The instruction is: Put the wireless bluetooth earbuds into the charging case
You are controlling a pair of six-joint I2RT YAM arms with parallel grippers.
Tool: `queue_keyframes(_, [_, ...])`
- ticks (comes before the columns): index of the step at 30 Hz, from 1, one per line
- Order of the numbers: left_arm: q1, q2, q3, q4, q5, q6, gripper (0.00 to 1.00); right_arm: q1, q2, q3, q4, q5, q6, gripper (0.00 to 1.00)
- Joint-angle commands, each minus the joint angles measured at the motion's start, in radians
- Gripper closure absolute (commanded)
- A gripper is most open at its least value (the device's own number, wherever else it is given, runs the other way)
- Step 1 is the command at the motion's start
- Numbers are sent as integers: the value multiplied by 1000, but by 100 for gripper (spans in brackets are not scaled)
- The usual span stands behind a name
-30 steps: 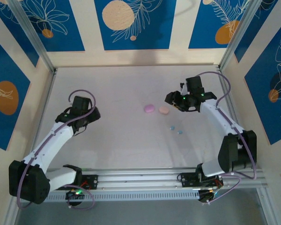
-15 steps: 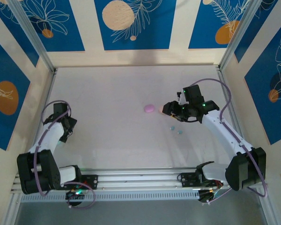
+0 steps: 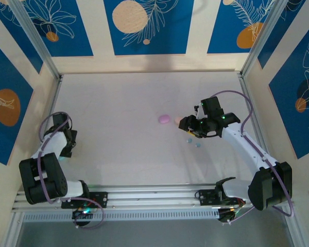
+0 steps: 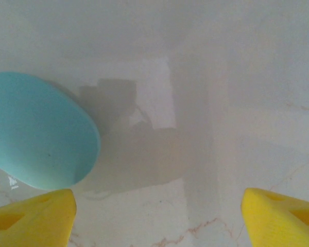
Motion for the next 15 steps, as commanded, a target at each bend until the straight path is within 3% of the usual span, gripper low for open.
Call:
queue_keyframes(1, [31, -8, -30, 17, -9, -70, 17, 0, -1, 5, -30, -32, -7, 46])
queue_keyframes(15, [57, -30, -48, -17, -3, -123, 17, 2, -1, 1, -49, -53, -12, 46])
